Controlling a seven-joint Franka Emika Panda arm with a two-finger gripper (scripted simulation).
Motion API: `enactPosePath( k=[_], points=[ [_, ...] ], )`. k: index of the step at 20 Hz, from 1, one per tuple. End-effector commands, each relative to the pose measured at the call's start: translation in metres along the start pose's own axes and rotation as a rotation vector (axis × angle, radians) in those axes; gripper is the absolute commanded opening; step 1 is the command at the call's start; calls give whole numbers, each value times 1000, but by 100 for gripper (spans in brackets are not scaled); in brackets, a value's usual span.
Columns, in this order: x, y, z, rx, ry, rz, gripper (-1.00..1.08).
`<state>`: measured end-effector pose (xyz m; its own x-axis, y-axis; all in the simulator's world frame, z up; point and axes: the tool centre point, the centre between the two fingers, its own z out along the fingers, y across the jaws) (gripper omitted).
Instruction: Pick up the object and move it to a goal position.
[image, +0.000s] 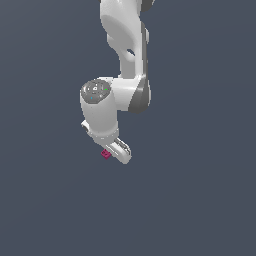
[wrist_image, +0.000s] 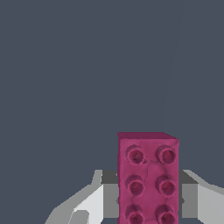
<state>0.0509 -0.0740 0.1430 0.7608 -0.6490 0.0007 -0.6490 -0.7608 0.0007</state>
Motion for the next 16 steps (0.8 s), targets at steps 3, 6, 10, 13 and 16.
enactPosePath(
  k=[3,6,10,13,16],
  points=[
    [25,2,-40,-1,0,0,-100],
    [39,3,-62,-1,0,0,-100],
    [56,3,-88,0,0,-1,-100],
    [67,4,-105,0,0,-1,-100],
    [77,4,-120,0,0,-1,-100]
  ],
)
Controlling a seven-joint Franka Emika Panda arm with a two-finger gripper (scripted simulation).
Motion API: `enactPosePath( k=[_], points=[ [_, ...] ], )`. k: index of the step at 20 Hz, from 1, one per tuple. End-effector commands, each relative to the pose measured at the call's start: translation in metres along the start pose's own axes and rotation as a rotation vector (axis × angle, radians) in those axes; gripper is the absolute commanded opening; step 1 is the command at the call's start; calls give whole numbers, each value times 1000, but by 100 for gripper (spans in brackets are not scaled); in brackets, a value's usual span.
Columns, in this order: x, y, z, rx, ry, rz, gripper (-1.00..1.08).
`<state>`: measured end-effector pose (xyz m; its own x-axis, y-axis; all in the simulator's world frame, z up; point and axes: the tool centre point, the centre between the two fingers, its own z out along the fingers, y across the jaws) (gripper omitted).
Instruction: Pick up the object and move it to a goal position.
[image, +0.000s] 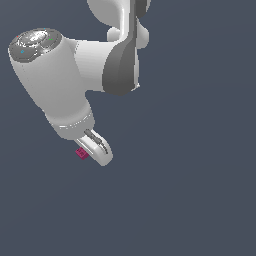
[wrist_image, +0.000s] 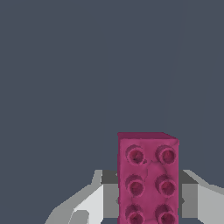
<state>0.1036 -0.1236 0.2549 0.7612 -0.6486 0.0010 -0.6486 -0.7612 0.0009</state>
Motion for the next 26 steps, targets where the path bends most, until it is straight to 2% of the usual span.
enactPosePath(
  k=[1,13,26],
  points=[
    [8,0,-12,0,0,0,-100],
    [37,0,-54,0,-1,-1,-100],
    [48,0,-68,1,-1,-1,-100]
  ],
)
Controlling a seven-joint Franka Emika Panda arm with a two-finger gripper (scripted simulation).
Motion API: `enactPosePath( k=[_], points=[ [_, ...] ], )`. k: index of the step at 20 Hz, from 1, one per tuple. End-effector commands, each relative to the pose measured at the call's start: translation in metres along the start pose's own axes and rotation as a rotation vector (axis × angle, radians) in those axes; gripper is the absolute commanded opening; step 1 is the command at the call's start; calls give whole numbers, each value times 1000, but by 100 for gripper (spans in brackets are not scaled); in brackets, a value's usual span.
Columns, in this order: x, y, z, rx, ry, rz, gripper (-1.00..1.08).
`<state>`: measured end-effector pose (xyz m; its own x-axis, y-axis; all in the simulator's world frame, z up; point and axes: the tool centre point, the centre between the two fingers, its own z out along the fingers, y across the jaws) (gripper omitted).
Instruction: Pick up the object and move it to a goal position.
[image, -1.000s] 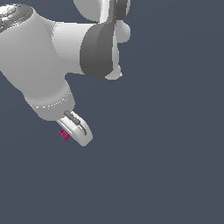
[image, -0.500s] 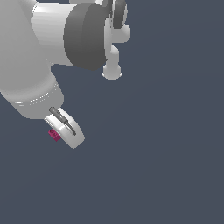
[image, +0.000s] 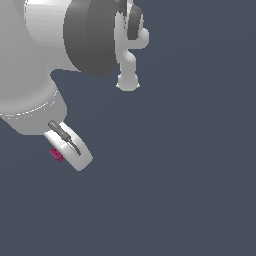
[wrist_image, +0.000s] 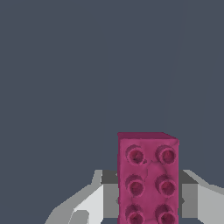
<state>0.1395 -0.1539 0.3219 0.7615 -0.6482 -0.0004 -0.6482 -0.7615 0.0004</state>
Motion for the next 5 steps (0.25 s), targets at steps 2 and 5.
enactPosePath(
  k=[2,5],
  points=[
    [1,0,-2,0,0,0,-100],
    [1,0,-2,0,0,0,-100]
  ],
)
